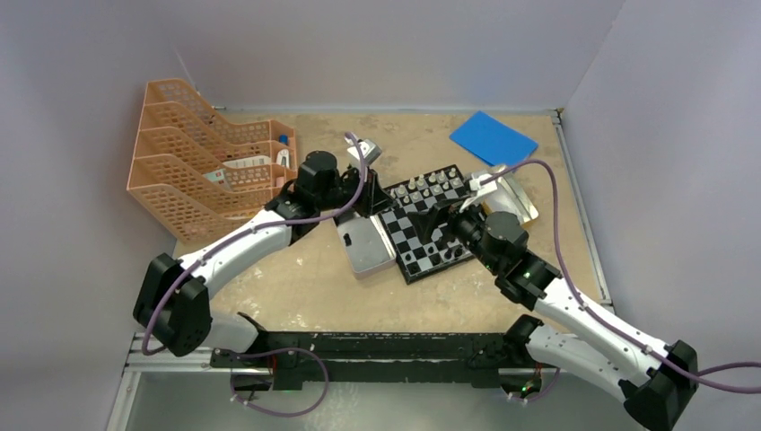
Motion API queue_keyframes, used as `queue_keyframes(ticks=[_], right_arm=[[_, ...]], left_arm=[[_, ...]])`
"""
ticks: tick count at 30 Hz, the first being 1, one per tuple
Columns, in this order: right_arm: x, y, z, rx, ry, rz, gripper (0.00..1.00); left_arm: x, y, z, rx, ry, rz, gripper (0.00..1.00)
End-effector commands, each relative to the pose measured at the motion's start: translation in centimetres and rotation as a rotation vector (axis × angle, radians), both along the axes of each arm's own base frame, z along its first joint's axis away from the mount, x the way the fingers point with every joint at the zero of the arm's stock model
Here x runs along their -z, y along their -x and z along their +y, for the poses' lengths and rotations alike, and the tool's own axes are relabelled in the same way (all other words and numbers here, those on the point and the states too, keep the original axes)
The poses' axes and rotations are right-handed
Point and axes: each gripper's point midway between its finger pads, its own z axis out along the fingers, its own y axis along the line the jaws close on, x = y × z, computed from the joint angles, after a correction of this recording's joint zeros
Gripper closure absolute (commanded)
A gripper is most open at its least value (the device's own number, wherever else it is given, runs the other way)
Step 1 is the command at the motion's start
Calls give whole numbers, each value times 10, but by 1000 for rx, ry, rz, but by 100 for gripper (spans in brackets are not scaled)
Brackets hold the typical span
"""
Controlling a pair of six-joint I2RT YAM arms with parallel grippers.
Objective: Set up the chess pieces on the board
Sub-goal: Place the chess piece on the chessboard.
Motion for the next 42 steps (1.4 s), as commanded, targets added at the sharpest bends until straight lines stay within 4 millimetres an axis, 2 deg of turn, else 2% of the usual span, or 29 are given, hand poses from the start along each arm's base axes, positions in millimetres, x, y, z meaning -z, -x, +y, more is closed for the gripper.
queue_keyframes(ticks=[1,5,8,13,18,22,26,30,34,42], right_arm=[[-26,-7,-19,131,-80,28,2],[-34,-7,-31,197,-112,40,4],[-49,-3,-39,222,-148,31,5],[-108,12,-61,255,-292,-45,5],[-173,35,-83,238,-400,-157,5],[-199,53,-100,232,-443,-218,5],[-211,63,-110,234,-466,-245,5],[-207,63,-112,243,-448,-239,5],[-210,70,-118,239,-462,-250,5],[-233,93,-139,232,-523,-317,6]], left_arm=[[-10,-19,-9,-17,15,-114,100],[-2,-22,-26,-9,-3,-155,100],[2,-24,-43,3,-1,-184,100],[9,-21,-81,48,29,-212,100],[19,-16,-119,107,60,-226,100],[19,-14,-149,143,68,-248,100],[25,-11,-181,170,49,-270,100],[38,-7,-205,198,35,-279,100],[47,-4,-225,220,19,-305,100],[80,-3,-258,245,-72,-363,100]])
